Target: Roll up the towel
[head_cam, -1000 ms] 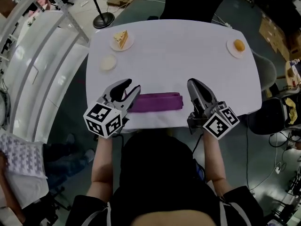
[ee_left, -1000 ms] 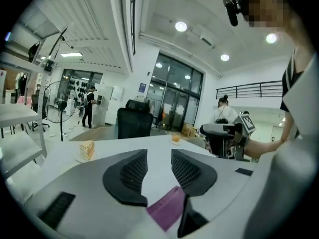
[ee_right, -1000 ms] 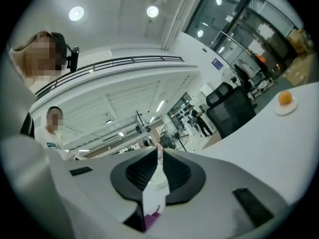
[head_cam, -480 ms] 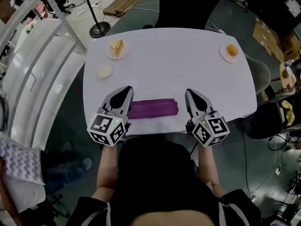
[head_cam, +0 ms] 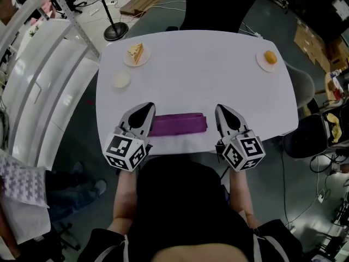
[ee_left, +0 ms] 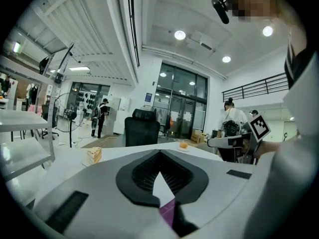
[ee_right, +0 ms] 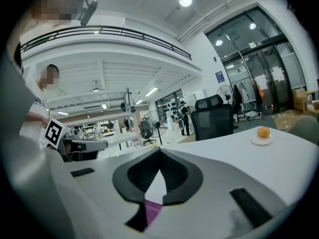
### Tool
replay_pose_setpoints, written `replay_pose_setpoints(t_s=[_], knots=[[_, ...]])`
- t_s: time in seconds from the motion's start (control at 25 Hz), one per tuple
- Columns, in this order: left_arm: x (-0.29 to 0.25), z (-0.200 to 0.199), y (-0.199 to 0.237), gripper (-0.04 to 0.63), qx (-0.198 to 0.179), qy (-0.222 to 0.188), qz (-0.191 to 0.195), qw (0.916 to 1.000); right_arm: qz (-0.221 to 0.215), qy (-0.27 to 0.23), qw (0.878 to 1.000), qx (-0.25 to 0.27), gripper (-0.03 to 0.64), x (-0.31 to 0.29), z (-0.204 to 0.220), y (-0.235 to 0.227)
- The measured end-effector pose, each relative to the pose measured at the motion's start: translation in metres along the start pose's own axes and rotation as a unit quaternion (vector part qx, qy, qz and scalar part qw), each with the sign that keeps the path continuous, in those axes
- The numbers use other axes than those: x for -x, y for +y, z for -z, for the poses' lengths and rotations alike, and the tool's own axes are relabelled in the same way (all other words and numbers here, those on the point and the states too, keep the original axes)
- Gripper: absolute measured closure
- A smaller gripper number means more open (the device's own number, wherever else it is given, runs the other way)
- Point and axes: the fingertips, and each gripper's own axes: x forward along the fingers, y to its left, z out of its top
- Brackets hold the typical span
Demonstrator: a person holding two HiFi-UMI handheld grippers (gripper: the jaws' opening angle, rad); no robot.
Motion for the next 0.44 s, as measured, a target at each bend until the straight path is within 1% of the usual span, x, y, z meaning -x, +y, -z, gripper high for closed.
replay_pose_setpoints(t_s=[0.44], knots=[[0.0053,0.0047,0.0064,0.591,0.000,0.005,-0.006,1.0000,-0.010,0.015,1.000,-0.004,0.614,-0.0064,0.0097,0.0076]])
